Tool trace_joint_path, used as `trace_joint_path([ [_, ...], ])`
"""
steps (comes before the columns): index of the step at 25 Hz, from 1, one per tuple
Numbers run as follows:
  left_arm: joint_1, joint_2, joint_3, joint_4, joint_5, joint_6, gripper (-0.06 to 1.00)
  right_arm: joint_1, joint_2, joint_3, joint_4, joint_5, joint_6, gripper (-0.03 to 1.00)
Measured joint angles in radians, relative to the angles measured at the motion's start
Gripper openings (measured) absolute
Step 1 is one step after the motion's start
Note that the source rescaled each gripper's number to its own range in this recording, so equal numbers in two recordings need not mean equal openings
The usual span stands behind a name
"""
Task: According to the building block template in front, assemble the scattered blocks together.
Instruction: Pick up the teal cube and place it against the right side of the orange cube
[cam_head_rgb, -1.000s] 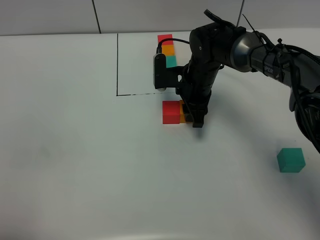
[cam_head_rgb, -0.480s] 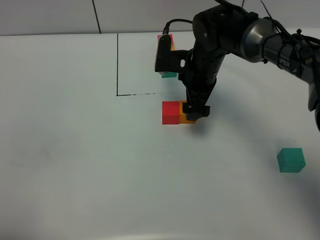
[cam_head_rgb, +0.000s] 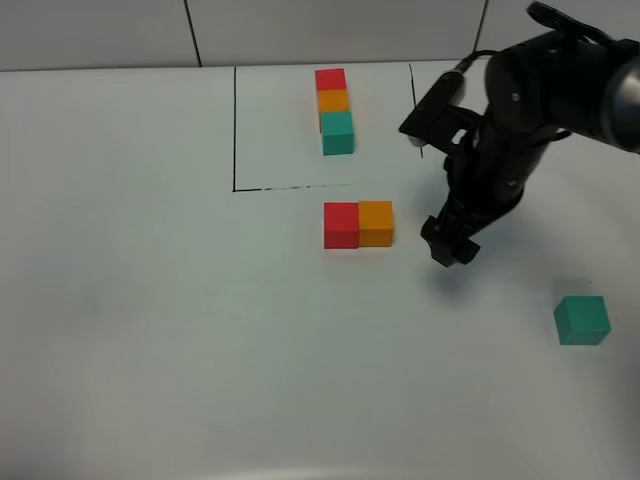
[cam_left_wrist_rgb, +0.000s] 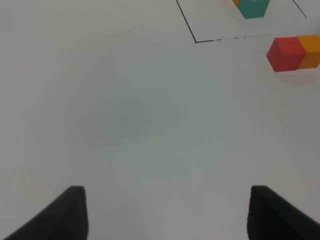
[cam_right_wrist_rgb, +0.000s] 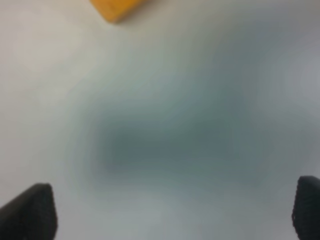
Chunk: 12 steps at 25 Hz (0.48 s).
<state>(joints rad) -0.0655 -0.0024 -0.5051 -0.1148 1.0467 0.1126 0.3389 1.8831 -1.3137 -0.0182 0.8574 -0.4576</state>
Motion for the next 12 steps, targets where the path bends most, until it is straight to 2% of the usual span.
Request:
trace_joint_path([
  [4, 0.0, 0.0, 0.0, 0.0, 0.0, 0.0, 0.42, -0.047, -0.146, 0.167, -0.006, -0.063, 0.189, 0.9],
  [9, 0.0, 0.0, 0.0, 0.0, 0.0, 0.0, 0.42, -0.12, -0.296, 0.374, -0.078, -0.16, 0.443, 0.89],
  [12, 0.0, 0.0, 0.0, 0.0, 0.0, 0.0, 0.42, -0.174, -0.348, 0.455, -0.089, -0.176, 0.535, 0.88],
])
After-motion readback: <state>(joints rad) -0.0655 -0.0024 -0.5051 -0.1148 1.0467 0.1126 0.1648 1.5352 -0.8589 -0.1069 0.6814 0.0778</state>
